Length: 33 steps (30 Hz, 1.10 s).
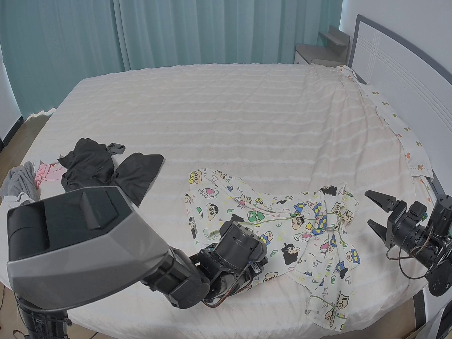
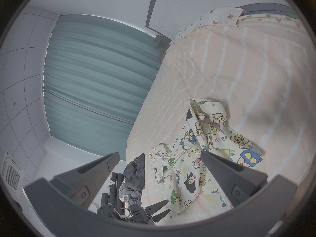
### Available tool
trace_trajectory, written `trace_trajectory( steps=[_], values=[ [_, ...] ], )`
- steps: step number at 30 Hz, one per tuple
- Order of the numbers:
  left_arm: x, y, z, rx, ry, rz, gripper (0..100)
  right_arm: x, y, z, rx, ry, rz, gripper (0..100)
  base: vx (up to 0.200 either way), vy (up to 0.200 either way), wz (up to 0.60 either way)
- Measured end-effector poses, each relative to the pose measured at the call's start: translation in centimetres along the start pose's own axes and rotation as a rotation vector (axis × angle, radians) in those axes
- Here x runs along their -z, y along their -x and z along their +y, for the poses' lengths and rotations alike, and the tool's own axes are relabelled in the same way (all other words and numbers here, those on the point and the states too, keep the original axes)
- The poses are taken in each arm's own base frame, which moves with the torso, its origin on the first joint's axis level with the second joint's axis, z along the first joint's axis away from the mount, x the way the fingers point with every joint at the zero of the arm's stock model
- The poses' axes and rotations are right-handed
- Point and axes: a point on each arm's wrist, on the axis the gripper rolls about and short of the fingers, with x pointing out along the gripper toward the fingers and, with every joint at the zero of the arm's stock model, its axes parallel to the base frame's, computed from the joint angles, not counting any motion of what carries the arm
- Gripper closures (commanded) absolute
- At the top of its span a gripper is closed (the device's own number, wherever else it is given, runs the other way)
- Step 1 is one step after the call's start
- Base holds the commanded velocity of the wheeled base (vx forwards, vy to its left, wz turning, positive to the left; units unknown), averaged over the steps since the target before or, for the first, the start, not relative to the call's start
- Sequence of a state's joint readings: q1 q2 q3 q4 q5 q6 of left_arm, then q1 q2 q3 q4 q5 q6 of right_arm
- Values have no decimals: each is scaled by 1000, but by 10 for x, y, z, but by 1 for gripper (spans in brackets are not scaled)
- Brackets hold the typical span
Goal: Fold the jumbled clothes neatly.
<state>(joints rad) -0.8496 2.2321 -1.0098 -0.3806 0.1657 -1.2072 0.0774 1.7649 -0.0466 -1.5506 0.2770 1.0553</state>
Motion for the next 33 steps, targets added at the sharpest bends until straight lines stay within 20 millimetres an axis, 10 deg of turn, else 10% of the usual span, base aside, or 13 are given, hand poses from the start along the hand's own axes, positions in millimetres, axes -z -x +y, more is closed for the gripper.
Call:
trace_trajectory(
  steps=[9,10,33],
  values=[
    [2,-16,-4,36,5,-15,0,0,0,0,-1,2,2,0,0,0,0],
    [2,-17,-5,47,7,-19,100,0,0,0,-2,2,3,0,0,0,0],
    [-20,-6,19,-23,3,-158,100,2,1,3,-12,6,9,0,0,0,0]
  ],
)
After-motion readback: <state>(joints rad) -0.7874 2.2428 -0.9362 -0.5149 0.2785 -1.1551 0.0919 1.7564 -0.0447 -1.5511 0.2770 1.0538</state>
